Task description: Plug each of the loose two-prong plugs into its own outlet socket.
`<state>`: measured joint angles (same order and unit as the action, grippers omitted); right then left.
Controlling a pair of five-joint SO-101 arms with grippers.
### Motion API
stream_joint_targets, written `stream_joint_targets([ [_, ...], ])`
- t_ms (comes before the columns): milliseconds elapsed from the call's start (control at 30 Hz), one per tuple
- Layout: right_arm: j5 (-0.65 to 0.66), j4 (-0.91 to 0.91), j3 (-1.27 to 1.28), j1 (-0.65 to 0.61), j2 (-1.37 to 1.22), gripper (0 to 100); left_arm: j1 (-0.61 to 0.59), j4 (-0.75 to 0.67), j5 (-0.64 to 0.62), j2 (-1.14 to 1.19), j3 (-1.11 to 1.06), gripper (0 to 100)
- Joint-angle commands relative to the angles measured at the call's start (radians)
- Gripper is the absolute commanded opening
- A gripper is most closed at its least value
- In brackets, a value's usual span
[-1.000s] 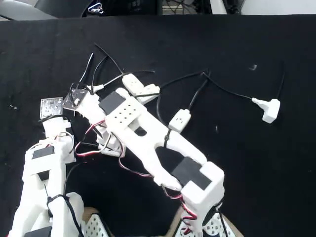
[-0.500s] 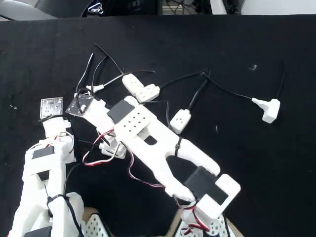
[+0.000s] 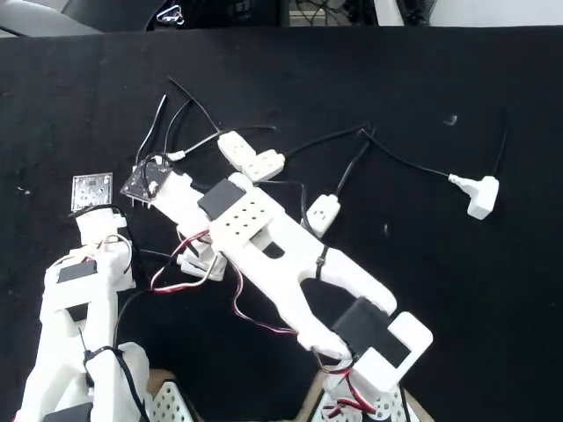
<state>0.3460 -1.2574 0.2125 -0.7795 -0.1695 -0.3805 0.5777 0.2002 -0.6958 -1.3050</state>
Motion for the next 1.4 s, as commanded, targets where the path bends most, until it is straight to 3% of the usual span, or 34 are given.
stream_joint_targets([
  [0, 0.003, -0.003, 0.097, 0.006, -0.013, 1.1, -0.01, -0.012, -0.009, -0.023, 0.005, 3],
  [1033, -0.003, 0.048, 0.189, 0.012, 0.047, 1.1, -0.01, -0.011, -0.008, -0.023, 0.005, 3],
  [1367, -0.038, 0.195, 0.289, 0.011, 0.041, 1.1, -0.01, -0.011, -0.008, -0.023, 0.005, 3],
])
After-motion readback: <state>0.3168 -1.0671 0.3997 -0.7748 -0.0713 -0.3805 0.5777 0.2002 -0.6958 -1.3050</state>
